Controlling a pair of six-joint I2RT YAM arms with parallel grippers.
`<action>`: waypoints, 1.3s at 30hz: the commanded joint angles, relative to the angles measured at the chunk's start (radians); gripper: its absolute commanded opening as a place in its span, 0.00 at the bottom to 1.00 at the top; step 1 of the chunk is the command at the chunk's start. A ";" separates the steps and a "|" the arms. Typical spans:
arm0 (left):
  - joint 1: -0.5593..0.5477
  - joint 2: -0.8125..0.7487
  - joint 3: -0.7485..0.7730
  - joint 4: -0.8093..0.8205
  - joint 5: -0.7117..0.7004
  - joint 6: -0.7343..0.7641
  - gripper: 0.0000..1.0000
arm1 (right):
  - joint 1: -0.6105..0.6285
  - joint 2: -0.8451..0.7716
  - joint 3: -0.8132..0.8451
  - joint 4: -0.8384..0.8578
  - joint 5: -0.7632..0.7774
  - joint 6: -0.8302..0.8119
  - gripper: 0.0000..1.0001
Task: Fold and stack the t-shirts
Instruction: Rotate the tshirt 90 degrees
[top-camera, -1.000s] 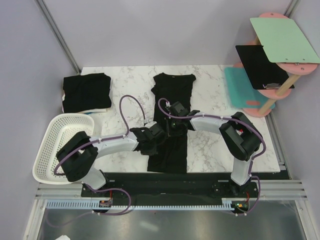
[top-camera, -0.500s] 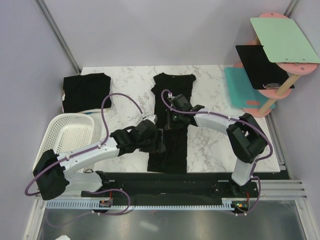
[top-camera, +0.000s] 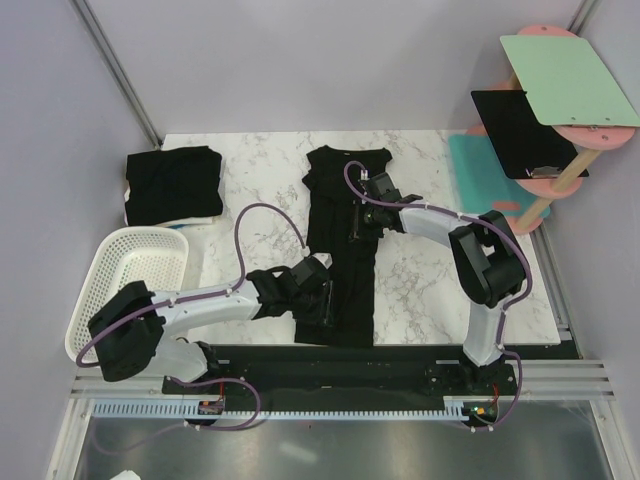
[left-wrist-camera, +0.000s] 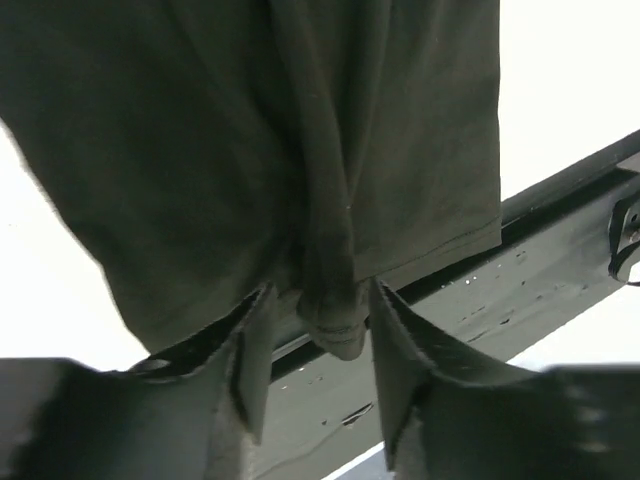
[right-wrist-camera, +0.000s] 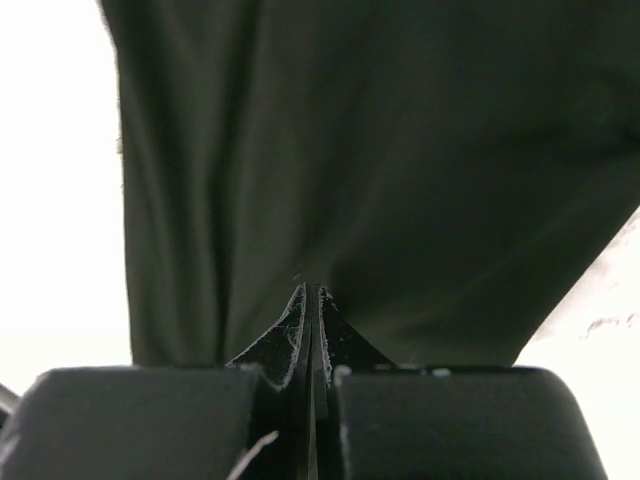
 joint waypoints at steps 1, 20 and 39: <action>-0.027 0.024 0.001 0.066 0.018 -0.041 0.36 | -0.004 0.047 0.062 0.016 0.005 -0.027 0.00; -0.029 -0.127 -0.011 0.041 0.144 -0.167 0.02 | -0.018 0.096 0.049 0.025 0.013 -0.036 0.00; -0.024 -0.254 -0.001 -0.160 -0.120 -0.117 0.94 | -0.041 -0.278 -0.107 0.022 0.016 -0.015 0.25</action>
